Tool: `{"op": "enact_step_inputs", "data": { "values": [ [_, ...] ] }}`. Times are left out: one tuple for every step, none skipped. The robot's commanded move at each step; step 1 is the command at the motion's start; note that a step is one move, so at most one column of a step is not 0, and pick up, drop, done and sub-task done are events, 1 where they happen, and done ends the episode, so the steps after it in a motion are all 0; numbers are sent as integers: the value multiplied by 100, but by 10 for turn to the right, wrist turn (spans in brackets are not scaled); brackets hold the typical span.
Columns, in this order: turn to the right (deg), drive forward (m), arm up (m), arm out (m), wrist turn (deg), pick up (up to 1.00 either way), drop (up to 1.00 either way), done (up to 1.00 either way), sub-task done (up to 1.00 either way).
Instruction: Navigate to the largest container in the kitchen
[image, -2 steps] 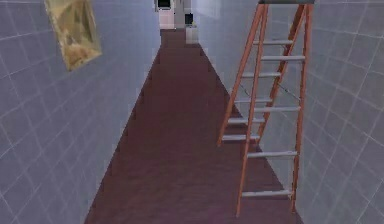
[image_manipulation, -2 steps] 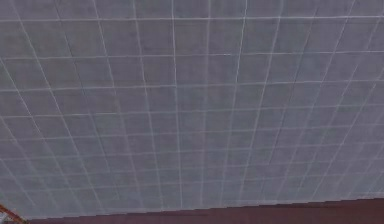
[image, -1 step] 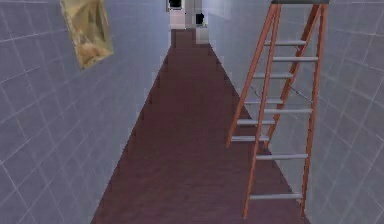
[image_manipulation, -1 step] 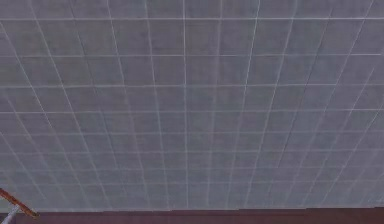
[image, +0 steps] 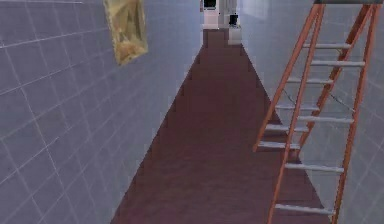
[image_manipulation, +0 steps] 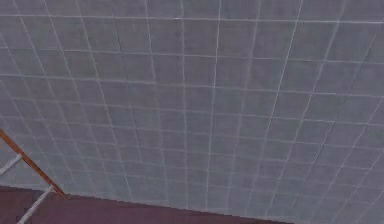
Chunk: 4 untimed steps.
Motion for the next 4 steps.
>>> {"op": "enact_step_inputs", "data": {
  "values": [
    [0, 90, 0, 0, 0, 0, 0, 0, 0],
    [60, 0, 0, 0, 0, 0, 0, 0, 0],
    [0, 100, 0, 0, 0, 0, 0, 0, 0],
    [0, 100, 0, 0, 0, 0, 0, 0, 0]
  ]
}}
